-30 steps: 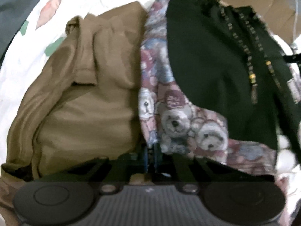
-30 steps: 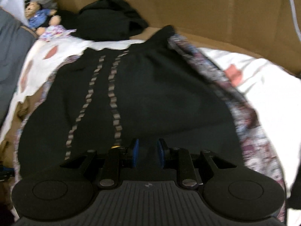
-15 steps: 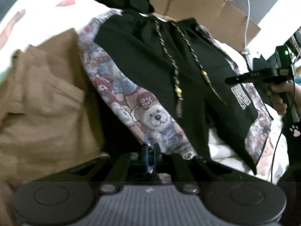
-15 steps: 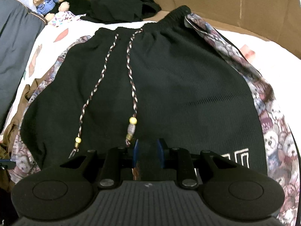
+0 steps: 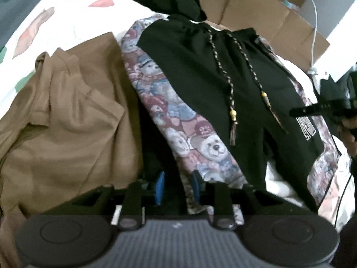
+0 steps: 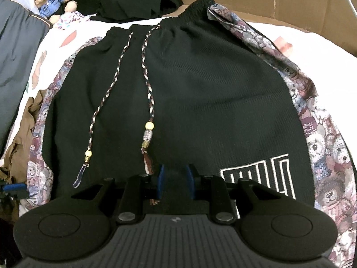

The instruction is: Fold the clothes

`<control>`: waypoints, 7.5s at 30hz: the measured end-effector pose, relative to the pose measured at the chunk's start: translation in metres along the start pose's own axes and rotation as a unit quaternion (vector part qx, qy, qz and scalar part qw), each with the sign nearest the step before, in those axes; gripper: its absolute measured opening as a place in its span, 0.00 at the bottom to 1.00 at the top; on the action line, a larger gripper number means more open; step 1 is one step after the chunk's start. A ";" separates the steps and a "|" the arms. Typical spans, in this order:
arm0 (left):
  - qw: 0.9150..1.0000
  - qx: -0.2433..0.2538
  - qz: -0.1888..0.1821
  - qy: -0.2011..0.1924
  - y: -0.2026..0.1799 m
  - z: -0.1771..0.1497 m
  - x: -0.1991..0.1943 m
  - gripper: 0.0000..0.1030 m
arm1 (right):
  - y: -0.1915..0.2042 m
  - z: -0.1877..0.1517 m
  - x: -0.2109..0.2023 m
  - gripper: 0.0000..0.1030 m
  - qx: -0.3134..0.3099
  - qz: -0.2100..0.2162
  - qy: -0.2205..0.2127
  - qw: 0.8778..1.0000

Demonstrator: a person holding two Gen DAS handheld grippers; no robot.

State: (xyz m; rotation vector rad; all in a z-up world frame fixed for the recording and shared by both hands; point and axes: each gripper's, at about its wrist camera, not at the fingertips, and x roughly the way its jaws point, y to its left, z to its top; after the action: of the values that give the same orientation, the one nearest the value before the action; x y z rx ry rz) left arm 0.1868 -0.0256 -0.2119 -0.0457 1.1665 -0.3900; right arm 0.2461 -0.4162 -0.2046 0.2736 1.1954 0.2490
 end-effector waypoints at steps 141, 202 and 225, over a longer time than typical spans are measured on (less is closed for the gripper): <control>0.988 -0.053 0.144 0.014 0.116 -0.019 -0.048 0.34 | 0.189 -0.103 0.006 0.35 -0.204 0.137 0.130 0.961; 0.991 -0.015 -0.134 0.016 -0.011 0.048 -0.039 0.04 | 0.245 -0.063 -0.014 0.55 -0.203 0.181 -0.008 0.962; 0.991 -0.044 -0.126 0.024 -0.018 0.050 -0.034 0.06 | 0.265 -0.054 0.043 0.25 -0.184 0.098 -0.066 0.976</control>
State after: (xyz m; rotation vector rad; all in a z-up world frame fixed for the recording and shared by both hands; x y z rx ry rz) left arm 0.2160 -0.0395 -0.1578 -0.2639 1.2301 -0.5637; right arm 0.1981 -0.1485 -0.1708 0.0805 0.9690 0.6092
